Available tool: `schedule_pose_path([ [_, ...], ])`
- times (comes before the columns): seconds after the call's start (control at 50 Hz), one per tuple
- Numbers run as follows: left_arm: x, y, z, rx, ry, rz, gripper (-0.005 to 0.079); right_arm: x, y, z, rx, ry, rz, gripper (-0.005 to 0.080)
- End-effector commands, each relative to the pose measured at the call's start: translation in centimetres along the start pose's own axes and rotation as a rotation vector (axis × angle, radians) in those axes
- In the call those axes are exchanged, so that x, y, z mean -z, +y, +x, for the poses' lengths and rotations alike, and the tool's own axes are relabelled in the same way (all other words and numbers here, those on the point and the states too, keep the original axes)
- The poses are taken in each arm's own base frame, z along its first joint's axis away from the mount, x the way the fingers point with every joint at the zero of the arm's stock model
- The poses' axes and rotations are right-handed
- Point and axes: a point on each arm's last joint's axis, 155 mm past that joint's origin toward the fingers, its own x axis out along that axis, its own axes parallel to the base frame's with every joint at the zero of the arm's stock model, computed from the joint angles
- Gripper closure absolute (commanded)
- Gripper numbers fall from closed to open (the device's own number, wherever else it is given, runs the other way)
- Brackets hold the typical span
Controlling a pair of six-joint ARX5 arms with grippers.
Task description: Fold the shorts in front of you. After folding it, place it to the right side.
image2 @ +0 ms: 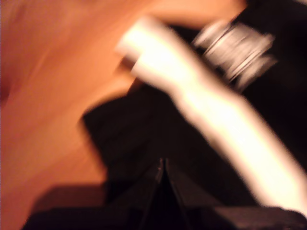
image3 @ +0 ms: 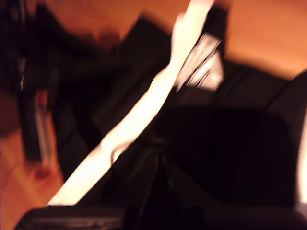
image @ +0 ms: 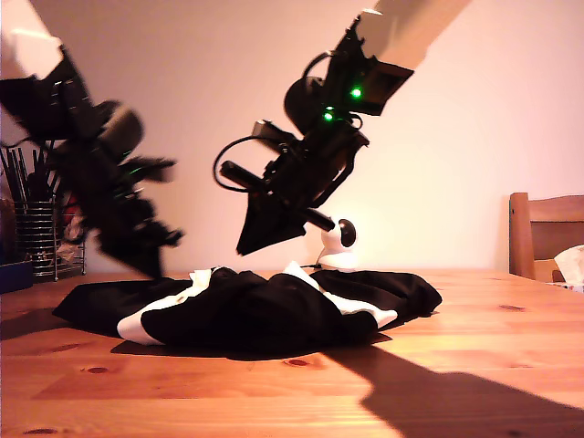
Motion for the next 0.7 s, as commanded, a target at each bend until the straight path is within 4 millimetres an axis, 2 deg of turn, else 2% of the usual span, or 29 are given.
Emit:
schedule_pose_path([
  [0.0, 2.2, -0.6, 1.6, 0.021, 0.058, -0.012, 0.0762, 0.2, 0.4, -0.2, -0.005, 0.009, -0.019, 0.0765],
  [0.12, 4.1, -1.3, 2.7, 0.054, 0.106, -0.042, 0.0762, 0.1, 0.7, -1.0, -0.001, 0.012, -0.021, 0.0765],
  [0.26, 6.5, -3.5, 3.9, 0.109, 0.187, -0.064, 0.0762, 0.3, -0.1, -1.9, 0.055, 0.031, -0.036, 0.0765],
  [0.4, 7.3, -4.0, 3.8, 0.087, 0.230, -0.032, 0.0762, 1.3, -4.3, -2.9, 0.221, 0.076, -0.062, 0.0765],
  [0.56, 8.3, -4.2, 3.5, 0.086, 0.274, -0.023, 0.0762, 0.4, -8.1, -4.6, 0.350, 0.048, -0.055, 0.0765],
  [0.68, 8.6, -4.2, 3.5, 0.083, 0.286, -0.016, 0.0762, 2.3, -11.0, -6.0, 0.428, 0.124, -0.036, 0.0765],
])
